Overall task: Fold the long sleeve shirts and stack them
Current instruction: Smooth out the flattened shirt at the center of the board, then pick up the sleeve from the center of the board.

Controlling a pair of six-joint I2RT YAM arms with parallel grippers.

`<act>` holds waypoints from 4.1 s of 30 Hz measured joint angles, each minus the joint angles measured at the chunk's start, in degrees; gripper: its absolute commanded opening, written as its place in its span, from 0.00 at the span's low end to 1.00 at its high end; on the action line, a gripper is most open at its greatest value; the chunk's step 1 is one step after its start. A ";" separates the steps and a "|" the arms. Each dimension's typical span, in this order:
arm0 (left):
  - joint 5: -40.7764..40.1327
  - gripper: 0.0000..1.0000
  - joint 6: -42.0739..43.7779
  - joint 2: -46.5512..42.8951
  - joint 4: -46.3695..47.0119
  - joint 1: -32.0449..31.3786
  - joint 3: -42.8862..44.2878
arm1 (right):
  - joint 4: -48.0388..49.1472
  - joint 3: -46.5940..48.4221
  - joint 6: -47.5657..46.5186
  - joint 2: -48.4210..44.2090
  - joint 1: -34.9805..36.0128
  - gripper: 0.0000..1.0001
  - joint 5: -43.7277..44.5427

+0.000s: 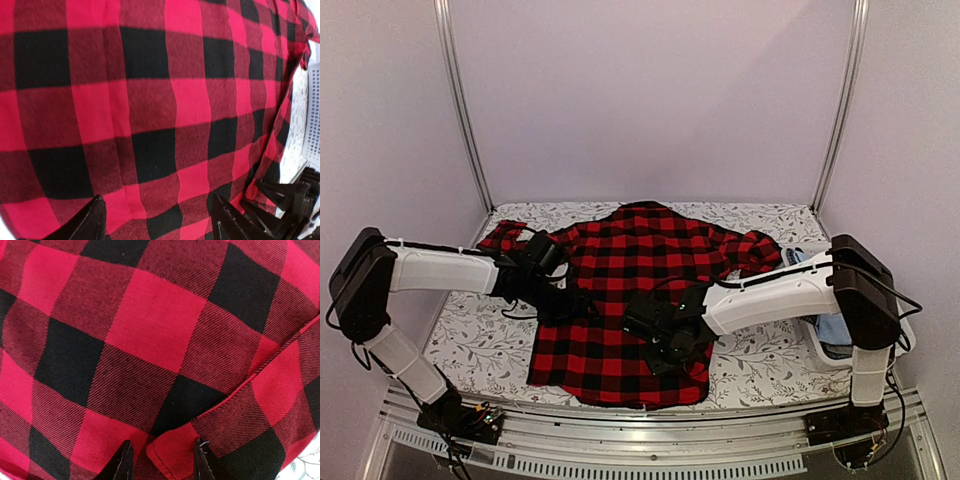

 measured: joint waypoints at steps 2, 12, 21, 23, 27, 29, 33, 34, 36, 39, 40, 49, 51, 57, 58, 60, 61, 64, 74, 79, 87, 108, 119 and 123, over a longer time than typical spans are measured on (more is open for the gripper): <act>0.13 0.71 -1.09 0.00 0.52 -1.44 -1.60 | 0.04 0.00 0.02 0.68 0.00 0.40 0.04; -3.56 0.71 -5.05 -3.48 1.97 -2.29 -8.92 | 0.22 0.07 1.79 0.72 0.04 0.29 0.90; -5.55 0.71 -5.95 -3.72 2.12 -2.29 -9.22 | 0.09 -0.31 3.52 0.61 0.04 0.14 2.40; -5.97 0.71 -6.05 -3.69 2.16 -2.29 -9.22 | 0.13 -0.59 3.98 0.39 0.04 0.08 2.89; -6.49 0.71 -6.25 -3.69 2.19 -2.29 -9.22 | 0.07 -1.18 4.66 -0.28 0.04 0.02 3.26; -6.99 0.71 -6.25 -3.67 2.16 -2.29 -9.22 | -0.15 -1.33 4.76 -0.68 0.04 0.01 3.48; -8.48 0.71 -6.23 -3.67 2.05 -2.21 -9.22 | -1.14 -2.95 5.38 -3.08 0.04 0.00 4.24; -8.79 0.71 -6.25 -3.69 2.01 -2.08 -9.25 | -1.60 -3.58 5.62 -4.04 0.04 0.00 4.46; -9.25 0.71 -6.23 -3.74 2.05 -1.66 -9.42 | -2.40 -5.33 6.21 -6.64 0.04 0.00 4.66; -9.62 0.71 -6.23 -3.82 2.23 -1.16 -9.62 | -3.72 -8.94 7.56 -10.82 0.04 0.00 4.76; -9.64 0.71 -6.25 -3.87 2.32 -0.98 -9.70 | -4.04 -10.54 8.20 -12.17 0.04 0.00 4.74; -9.62 0.71 -6.25 -3.87 2.43 -0.50 -9.79 | -6.49 -26.88 14.64 -23.61 2.32 0.00 0.92; -9.60 0.71 -6.25 -3.85 2.38 -0.48 -9.70 | -6.45 -29.20 16.46 -25.35 4.22 0.01 -0.50; -9.88 0.71 -5.90 -3.76 1.84 -0.35 -9.38 | -7.89 -31.74 20.13 -28.39 5.57 0.34 -2.21; -9.97 0.72 -5.84 -3.76 1.70 -0.33 -9.33 | -8.11 -31.65 20.35 -29.03 5.31 0.45 -2.12; -10.27 0.72 -5.79 -3.76 1.42 -0.33 -9.31 | -8.61 -31.10 20.06 -30.12 4.35 0.56 -1.79; -10.38 0.72 -5.79 -3.78 1.33 -0.33 -9.27 | -8.74 -30.42 19.39 -30.58 3.45 0.60 -1.46; -10.84 0.73 -5.79 -3.87 0.85 -0.26 -9.20 | -8.20 -27.67 16.65 -30.99 -0.50 0.67 -0.59; -10.05 0.72 -6.80 -7.21 2.71 5.51 -13.16 | 2.29 -21.31 2.58 -30.05 -22.38 0.72 0.63; -9.55 0.72 -7.91 -8.79 3.76 7.58 -14.78 | 8.20 -14.56 -3.76 -24.87 -29.86 0.72 -0.15; -10.08 0.72 -8.96 -11.72 1.44 9.44 -16.24 | 13.18 -11.65 -8.15 -16.22 -37.53 0.71 -1.18; -9.25 0.72 -4.61 -12.96 -6.40 5.73 -6.84 | 18.88 -21.16 -3.15 -13.49 -40.26 0.55 4.11; -8.72 0.72 -2.32 -12.96 -6.95 4.17 -1.07 | 16.11 -16.17 -4.09 -10.51 -40.52 0.00 9.46; -8.07 0.72 -1.70 -12.96 -6.93 3.91 0.52 | 10.97 -8.70 -6.58 -10.51 -40.48 0.00 14.25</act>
